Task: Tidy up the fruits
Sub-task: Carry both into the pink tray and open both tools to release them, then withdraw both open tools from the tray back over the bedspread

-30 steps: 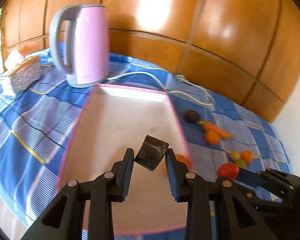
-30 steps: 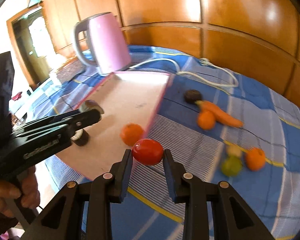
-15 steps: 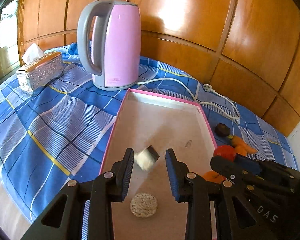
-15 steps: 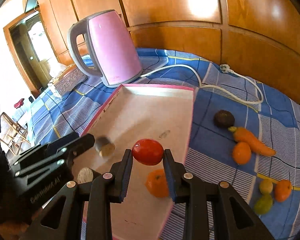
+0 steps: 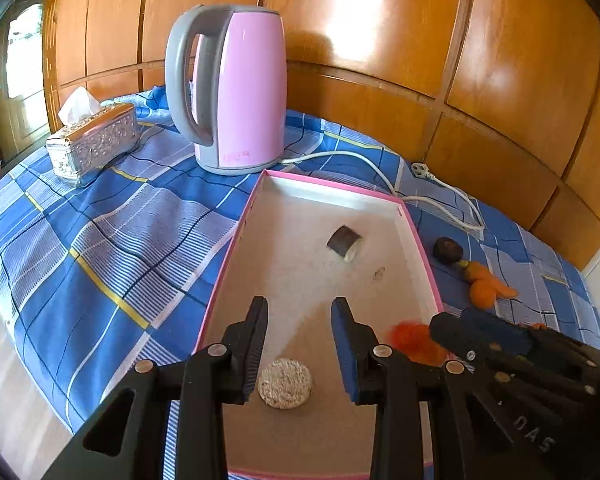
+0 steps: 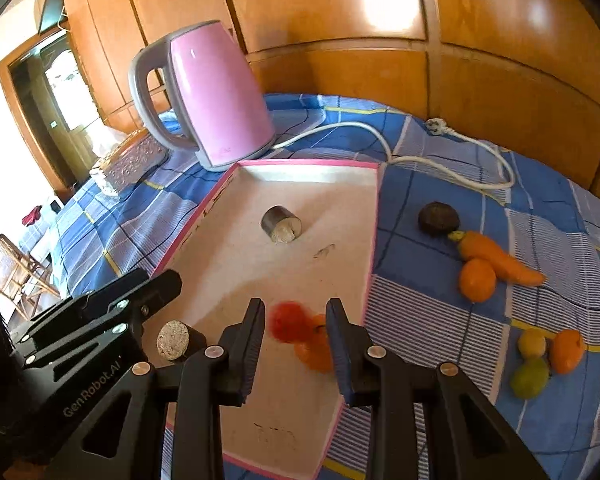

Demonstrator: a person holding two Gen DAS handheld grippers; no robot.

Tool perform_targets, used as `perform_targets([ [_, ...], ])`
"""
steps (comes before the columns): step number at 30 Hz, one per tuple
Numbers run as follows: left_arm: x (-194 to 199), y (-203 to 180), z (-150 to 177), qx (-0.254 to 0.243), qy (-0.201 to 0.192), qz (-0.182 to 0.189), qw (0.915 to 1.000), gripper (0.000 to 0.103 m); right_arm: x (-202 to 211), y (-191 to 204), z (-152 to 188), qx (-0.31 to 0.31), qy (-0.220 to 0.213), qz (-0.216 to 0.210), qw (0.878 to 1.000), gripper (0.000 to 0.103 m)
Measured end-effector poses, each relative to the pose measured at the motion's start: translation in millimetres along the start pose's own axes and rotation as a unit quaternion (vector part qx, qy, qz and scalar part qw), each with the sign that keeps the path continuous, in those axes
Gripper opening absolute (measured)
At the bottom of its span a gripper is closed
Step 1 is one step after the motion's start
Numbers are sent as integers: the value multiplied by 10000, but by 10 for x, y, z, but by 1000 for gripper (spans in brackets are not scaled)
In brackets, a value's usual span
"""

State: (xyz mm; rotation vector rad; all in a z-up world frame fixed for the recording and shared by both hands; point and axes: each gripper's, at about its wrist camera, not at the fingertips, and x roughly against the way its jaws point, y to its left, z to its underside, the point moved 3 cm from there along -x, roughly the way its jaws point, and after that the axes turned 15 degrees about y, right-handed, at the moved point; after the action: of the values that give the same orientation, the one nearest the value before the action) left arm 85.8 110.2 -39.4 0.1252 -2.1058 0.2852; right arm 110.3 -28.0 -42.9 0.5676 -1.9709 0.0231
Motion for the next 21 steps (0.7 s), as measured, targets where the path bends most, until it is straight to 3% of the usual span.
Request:
perform_targets([
  [11,54,-67,118,-53,34,-2,10000,34,158,86,133,133,-235,258,9993,34],
  [21,136,-193,174,-217,-84,-12,9997,35,214,-42,216,-118,-238,350,9990,34],
])
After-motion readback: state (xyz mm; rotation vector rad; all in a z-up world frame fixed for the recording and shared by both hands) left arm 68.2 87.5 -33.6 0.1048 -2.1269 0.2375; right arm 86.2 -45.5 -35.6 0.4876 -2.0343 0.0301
